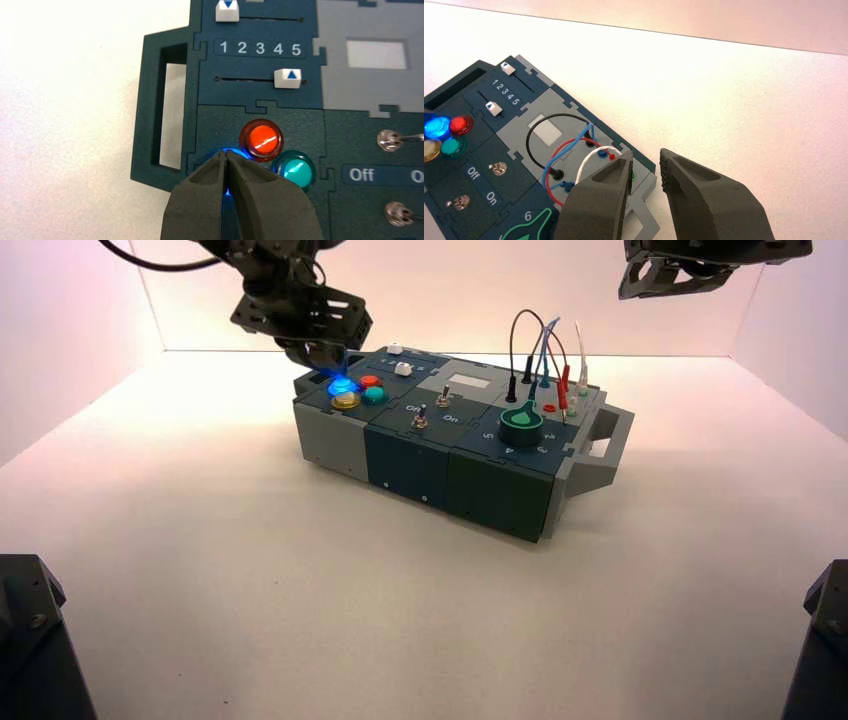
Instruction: Push the blue button with the left gripper.
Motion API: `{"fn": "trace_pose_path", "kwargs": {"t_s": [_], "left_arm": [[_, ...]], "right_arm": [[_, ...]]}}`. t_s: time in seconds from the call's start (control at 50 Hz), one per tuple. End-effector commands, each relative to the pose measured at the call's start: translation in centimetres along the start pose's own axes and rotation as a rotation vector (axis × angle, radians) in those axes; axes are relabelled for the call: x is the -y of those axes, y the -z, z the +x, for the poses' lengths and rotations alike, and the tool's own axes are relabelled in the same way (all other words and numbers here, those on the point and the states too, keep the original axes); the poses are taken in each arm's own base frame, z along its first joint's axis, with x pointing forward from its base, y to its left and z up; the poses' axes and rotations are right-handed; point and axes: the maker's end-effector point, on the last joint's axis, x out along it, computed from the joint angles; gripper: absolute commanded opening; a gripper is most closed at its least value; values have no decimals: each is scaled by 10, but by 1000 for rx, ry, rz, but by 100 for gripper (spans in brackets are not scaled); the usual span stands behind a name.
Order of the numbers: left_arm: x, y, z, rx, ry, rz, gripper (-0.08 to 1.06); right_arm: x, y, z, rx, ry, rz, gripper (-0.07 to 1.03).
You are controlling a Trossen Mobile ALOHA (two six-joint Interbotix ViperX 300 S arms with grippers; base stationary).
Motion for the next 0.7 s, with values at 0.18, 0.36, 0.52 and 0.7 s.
{"fn": "trace_pose_path", "kwargs": {"t_s": [0.18,0.36,0.52,0.7], "left_arm": [[2,-21,-24,100,-3,10,-3],[1,-24,-30,131,-8,10,-3],[0,-28,-39,182,-17,9,-3],[-5,-29,-57,275,-39,5,-3]], "right_arm": [[-1,-9,-3,29,-1,-1,31],[-1,-9,-3,29,-2,-2,31],[-1,-9,-3,29,-1,0,31],[-1,-10,-3,30,-1,2,31]]}}
